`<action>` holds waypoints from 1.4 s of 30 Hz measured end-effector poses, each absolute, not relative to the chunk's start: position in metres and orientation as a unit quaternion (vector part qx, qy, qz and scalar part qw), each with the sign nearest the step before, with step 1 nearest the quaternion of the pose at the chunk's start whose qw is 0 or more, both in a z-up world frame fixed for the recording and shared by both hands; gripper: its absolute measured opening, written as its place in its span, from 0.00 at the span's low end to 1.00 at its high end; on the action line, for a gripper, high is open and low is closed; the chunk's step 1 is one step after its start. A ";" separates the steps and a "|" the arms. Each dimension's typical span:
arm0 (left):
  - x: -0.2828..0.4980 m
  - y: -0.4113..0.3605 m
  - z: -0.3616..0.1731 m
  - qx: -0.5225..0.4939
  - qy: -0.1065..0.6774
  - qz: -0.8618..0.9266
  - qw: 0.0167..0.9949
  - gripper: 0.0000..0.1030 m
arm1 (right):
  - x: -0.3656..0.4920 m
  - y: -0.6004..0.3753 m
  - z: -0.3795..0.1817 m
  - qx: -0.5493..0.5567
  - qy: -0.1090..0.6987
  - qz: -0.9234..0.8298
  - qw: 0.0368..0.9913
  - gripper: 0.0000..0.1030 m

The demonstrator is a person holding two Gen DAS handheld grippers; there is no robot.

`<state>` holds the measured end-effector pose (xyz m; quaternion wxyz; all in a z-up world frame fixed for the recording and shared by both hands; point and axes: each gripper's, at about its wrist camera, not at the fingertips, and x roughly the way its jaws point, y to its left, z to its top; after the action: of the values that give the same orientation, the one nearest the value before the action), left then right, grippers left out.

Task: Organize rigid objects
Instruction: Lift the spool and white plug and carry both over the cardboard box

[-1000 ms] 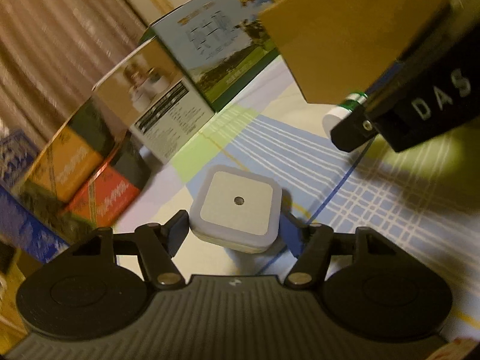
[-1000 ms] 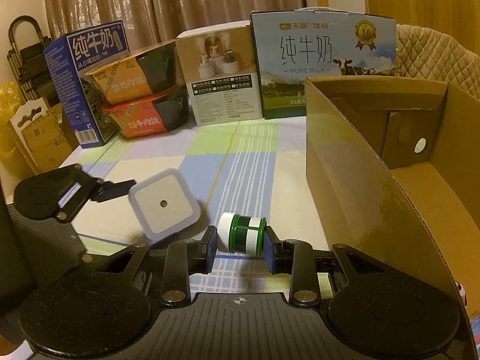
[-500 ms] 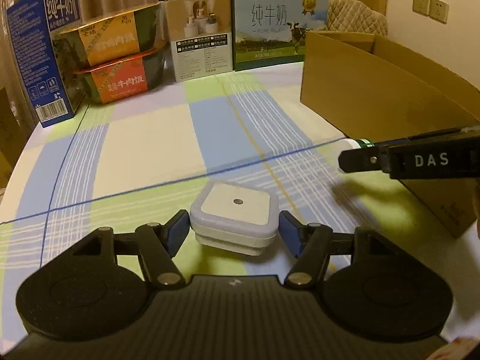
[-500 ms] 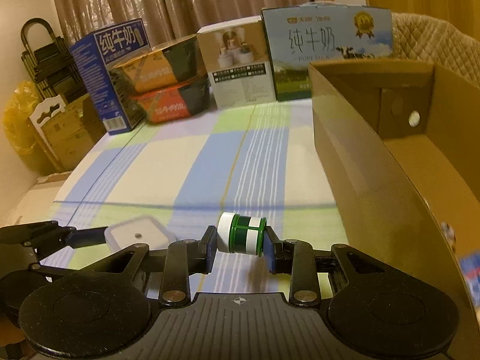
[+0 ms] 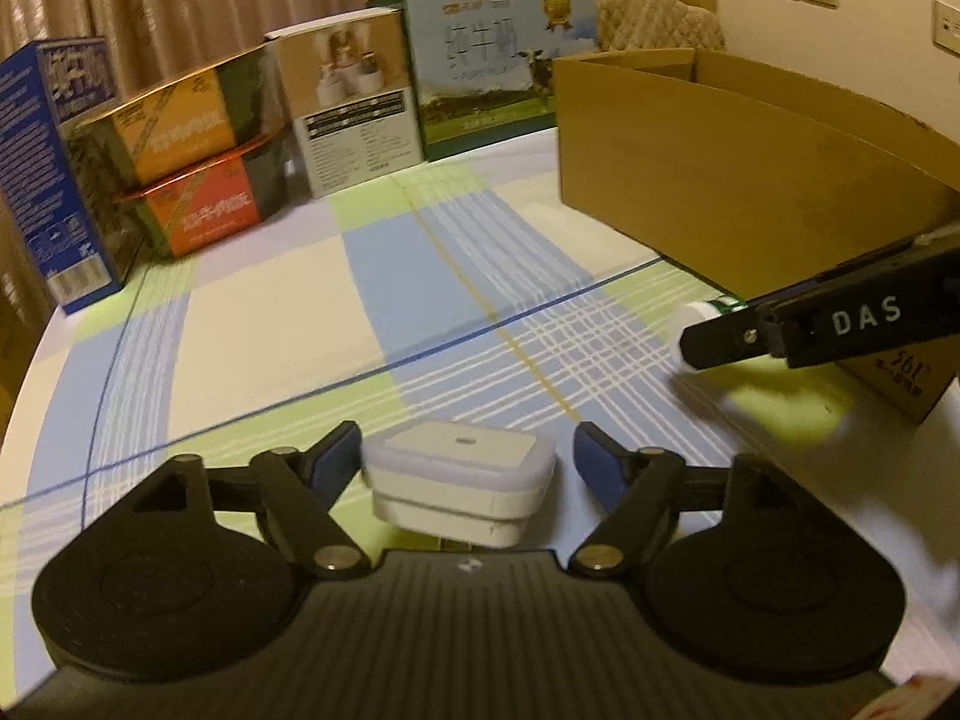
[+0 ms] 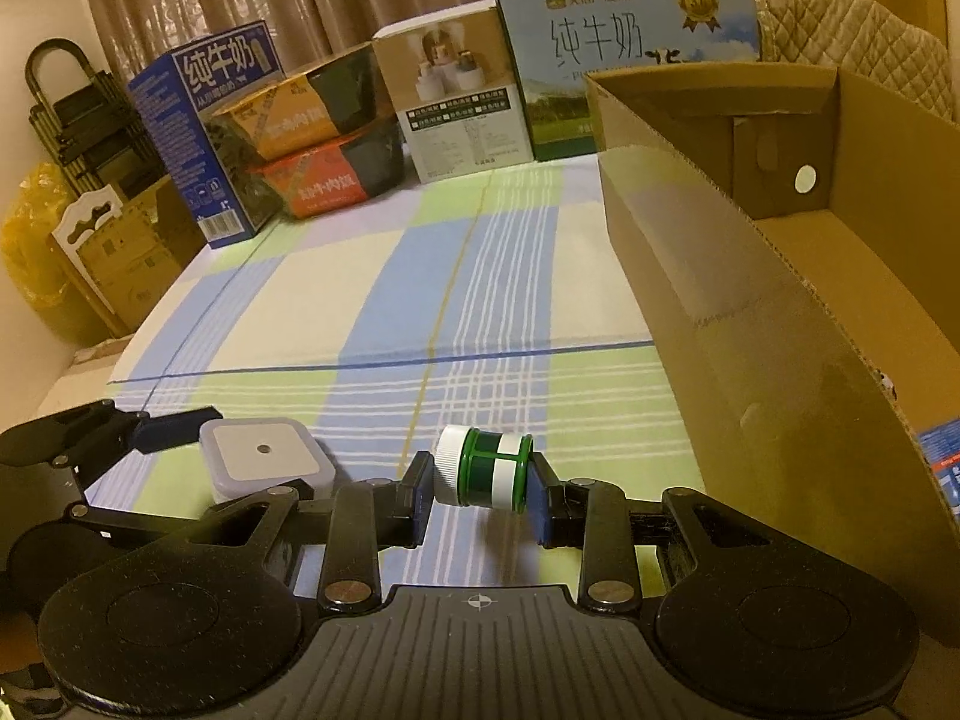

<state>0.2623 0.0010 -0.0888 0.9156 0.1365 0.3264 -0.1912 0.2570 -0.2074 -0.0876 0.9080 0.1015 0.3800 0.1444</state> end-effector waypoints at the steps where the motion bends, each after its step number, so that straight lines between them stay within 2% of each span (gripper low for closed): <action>1: 0.263 -0.001 -0.089 0.143 0.326 -0.198 0.913 0.79 | 0.258 -0.208 -0.089 0.101 0.382 0.145 0.907 0.28; 11: 0.270 0.006 -0.092 0.153 0.334 -0.222 0.903 0.77 | 0.260 -0.204 -0.089 0.102 0.383 0.149 0.906 0.28; 15: 0.271 0.009 -0.092 0.147 0.343 -0.225 0.900 0.65 | 0.260 -0.203 -0.090 0.102 0.386 0.149 0.905 0.28; 24: 0.272 0.005 -0.090 0.133 0.356 -0.226 0.897 0.62 | 0.262 -0.204 -0.090 0.105 0.384 0.149 0.905 0.28; 30: 0.269 0.003 -0.083 0.089 0.376 -0.204 0.899 0.60 | 0.257 -0.202 -0.088 0.098 0.380 0.150 0.907 0.28; 42: 0.230 0.015 -0.051 0.005 0.364 -0.140 0.921 0.60 | 0.212 -0.207 -0.063 0.080 0.340 0.158 0.924 0.28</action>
<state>0.2303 0.0147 -0.0506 0.9209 0.0045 0.3636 -0.1405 0.2125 -0.2067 -0.0630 0.9237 0.0801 0.3399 0.1577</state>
